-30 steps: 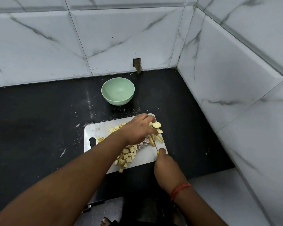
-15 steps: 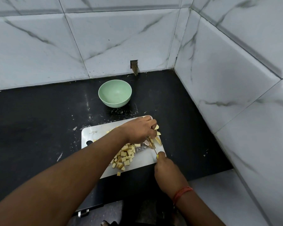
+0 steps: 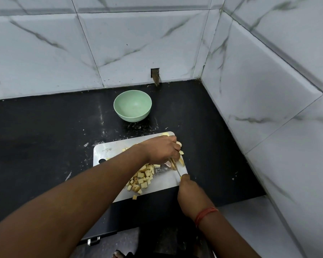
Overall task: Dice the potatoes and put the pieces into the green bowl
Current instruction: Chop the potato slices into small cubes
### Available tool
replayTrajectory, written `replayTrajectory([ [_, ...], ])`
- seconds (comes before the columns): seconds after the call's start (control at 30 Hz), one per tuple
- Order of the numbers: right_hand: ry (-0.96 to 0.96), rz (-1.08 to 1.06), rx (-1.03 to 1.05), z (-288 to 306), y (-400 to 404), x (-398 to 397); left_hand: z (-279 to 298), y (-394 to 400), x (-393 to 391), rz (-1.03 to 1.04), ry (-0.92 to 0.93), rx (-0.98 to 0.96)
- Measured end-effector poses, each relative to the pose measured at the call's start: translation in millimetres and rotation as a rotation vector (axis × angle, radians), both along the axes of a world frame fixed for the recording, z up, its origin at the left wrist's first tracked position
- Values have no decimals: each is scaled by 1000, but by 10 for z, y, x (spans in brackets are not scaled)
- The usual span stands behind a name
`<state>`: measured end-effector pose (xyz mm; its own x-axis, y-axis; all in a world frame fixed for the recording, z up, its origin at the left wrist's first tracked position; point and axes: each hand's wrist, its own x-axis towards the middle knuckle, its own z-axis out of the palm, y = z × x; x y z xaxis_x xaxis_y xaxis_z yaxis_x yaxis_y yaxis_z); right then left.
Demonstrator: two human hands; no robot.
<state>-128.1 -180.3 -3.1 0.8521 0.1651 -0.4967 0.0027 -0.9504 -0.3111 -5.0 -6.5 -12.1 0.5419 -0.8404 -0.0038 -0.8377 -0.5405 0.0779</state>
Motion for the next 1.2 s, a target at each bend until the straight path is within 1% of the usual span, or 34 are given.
replayTrajectory([
  [0.3,56,-13,-28,-26,95,87,-50,-30,4,-47,3,2],
  [0.47,85,66,-91,2,95,159,-84,-29,-7,-49,-5,-18],
  [0.6,160,99,-42,136,89,278,-104,-57,-35,-61,10,-23],
  [0.77,155,91,-17,102,31,266,-125,-52,-55,-11,26,-27],
  [0.9,155,93,-61,10,-15,189,-99,-74,-114,-8,36,-26],
  [1.03,71,113,-70,-83,-73,125,-99,-85,-147,7,25,-11],
  [1.2,150,103,-55,-112,-210,58,-90,-80,-167,15,28,-13],
])
